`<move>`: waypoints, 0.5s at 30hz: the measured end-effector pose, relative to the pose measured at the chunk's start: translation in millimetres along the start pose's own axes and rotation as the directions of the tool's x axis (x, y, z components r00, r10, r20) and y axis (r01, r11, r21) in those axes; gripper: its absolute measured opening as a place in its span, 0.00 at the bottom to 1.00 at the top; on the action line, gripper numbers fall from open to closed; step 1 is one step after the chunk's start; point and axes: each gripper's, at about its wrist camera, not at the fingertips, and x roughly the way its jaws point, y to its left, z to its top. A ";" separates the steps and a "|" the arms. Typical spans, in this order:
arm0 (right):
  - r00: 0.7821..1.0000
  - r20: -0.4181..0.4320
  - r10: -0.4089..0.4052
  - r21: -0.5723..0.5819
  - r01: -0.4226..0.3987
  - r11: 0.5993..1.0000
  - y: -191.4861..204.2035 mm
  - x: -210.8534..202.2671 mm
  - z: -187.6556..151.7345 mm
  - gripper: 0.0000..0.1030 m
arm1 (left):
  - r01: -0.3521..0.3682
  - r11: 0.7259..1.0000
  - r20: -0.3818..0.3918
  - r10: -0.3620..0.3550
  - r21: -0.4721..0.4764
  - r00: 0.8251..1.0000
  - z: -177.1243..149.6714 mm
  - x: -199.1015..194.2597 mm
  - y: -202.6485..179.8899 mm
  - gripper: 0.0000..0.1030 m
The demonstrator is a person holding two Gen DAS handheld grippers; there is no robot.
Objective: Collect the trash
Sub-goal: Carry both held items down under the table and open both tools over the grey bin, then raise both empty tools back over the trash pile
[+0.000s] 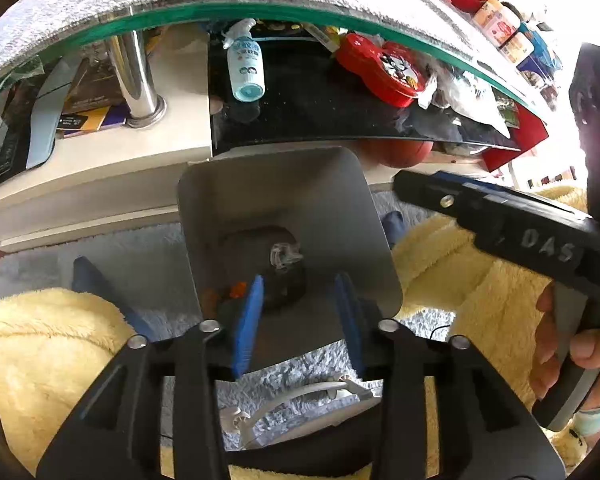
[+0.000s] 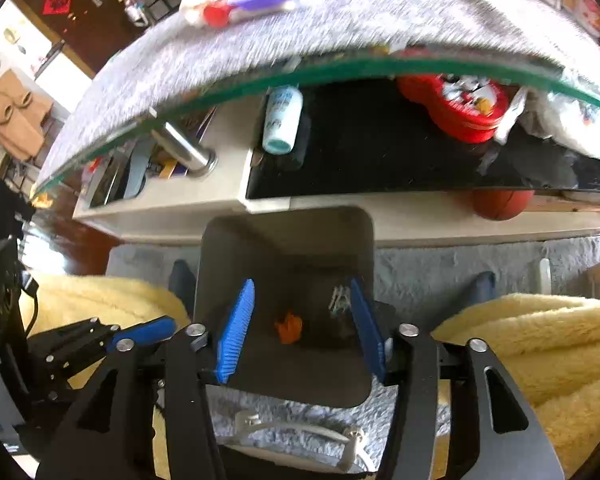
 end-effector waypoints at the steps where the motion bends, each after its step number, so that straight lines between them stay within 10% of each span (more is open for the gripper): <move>1: 1.000 0.018 -0.017 0.004 0.017 1.000 -1.3 -3.6 1.8 0.67 | -0.003 1.000 0.006 0.003 0.001 1.000 1.1 -1.6 0.3 0.42; 6: 0.991 0.101 -0.083 0.040 0.079 0.996 -9.9 -20.7 11.0 0.90 | -0.030 1.000 0.055 0.030 -0.002 0.998 11.3 -15.3 4.7 0.69; 15: 0.966 0.215 -0.146 0.066 0.135 0.989 -9.6 -52.0 45.2 0.93 | -0.059 0.997 0.140 0.065 -0.044 0.988 40.2 -42.4 16.0 0.92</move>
